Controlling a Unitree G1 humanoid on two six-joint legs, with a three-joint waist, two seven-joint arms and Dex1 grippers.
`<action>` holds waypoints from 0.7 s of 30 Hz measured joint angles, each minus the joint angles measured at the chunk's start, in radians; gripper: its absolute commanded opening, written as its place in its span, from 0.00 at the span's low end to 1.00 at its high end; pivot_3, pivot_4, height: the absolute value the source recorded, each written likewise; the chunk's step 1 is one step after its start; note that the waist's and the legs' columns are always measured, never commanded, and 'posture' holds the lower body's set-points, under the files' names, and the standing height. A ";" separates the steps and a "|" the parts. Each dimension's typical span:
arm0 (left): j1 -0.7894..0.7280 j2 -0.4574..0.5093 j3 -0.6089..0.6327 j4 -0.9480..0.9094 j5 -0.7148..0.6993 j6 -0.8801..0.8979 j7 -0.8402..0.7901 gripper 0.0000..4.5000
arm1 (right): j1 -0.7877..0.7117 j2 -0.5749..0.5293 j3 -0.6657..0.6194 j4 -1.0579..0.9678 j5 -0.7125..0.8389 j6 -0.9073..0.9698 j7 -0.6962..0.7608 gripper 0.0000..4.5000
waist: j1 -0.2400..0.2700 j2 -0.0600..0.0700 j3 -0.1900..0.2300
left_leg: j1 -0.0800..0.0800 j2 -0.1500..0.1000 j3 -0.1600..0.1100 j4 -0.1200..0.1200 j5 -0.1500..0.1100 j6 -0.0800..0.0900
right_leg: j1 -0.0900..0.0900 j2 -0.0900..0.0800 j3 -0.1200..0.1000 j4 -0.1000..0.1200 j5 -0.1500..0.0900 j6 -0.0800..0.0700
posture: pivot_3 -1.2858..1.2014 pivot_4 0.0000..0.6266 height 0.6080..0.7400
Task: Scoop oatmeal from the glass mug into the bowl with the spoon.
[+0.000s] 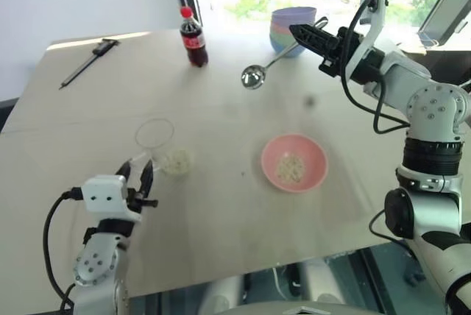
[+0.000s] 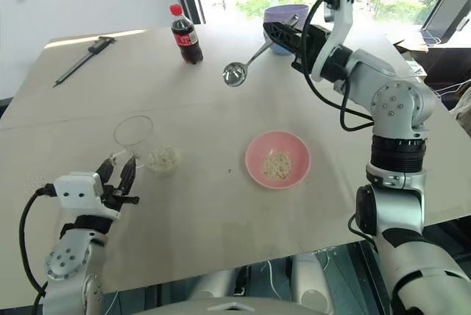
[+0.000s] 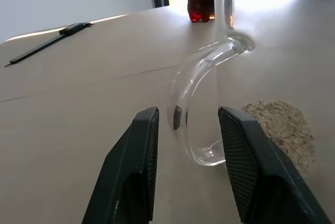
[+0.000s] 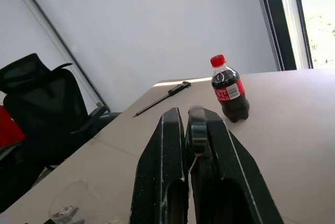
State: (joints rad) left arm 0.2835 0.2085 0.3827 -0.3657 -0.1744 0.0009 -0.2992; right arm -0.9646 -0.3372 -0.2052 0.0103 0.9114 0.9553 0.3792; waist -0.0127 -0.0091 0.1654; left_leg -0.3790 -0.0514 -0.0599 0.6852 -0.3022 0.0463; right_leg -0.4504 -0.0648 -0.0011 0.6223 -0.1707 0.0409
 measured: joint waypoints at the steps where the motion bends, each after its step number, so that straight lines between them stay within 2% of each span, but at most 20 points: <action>1: -0.001 0.000 0.000 0.001 0.000 -0.001 0.000 0.42 | 0.000 0.000 0.000 0.000 0.000 0.000 0.000 0.00 | 0.000 0.000 0.000 | 0.000 0.000 0.000 0.000 0.000 0.000 | 0.000 0.000 0.000 0.000 0.000 0.000 | 0.52 0.24 1.00; 16: -0.055 0.006 -0.013 0.017 -0.003 0.008 0.052 0.42 | 0.020 0.001 0.001 -0.002 -0.008 -0.001 0.005 0.00 | 0.001 0.000 0.000 | 0.000 0.000 0.000 0.000 0.000 0.000 | 0.000 0.000 0.000 0.000 0.000 0.000 | 0.52 0.24 1.00; 19: -0.054 0.014 -0.020 0.017 -0.004 0.014 0.056 0.22 | 0.021 0.002 0.001 -0.002 -0.008 -0.001 0.005 0.00 | 0.001 0.000 0.000 | 0.000 0.000 -0.001 0.000 0.000 0.000 | 0.000 0.000 0.000 0.000 0.000 0.000 | 0.52 0.24 1.00; 21: -0.053 0.015 -0.025 0.016 -0.012 0.014 0.057 0.03 | 0.021 0.002 0.001 -0.002 -0.009 -0.002 0.005 0.00 | 0.001 0.000 0.000 | 0.000 0.000 -0.001 0.000 0.000 0.000 | 0.000 -0.001 0.000 0.000 0.000 0.000 | 0.52 0.24 1.00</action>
State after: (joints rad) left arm 0.2300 0.2233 0.3582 -0.3498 -0.1862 0.0150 -0.2419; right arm -0.9432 -0.3347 -0.2043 0.0079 0.9028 0.9535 0.3842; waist -0.0119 -0.0092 0.1653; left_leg -0.3793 -0.0515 -0.0605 0.6850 -0.3021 0.0460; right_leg -0.4505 -0.0653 -0.0015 0.6224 -0.1707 0.0409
